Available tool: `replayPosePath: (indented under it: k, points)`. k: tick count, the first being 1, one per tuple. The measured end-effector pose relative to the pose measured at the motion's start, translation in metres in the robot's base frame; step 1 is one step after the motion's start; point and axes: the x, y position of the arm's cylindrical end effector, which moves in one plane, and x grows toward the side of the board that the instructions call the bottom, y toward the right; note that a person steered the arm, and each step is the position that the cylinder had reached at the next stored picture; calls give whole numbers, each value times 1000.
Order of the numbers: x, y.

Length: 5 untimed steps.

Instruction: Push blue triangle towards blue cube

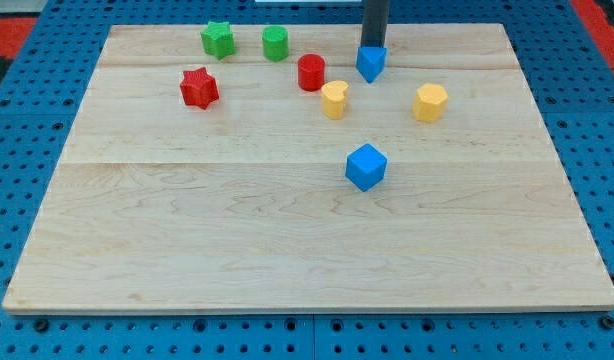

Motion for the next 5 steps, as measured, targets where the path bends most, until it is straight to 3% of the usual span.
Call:
replayPosePath:
  k: [5]
  points:
    - [96, 0]
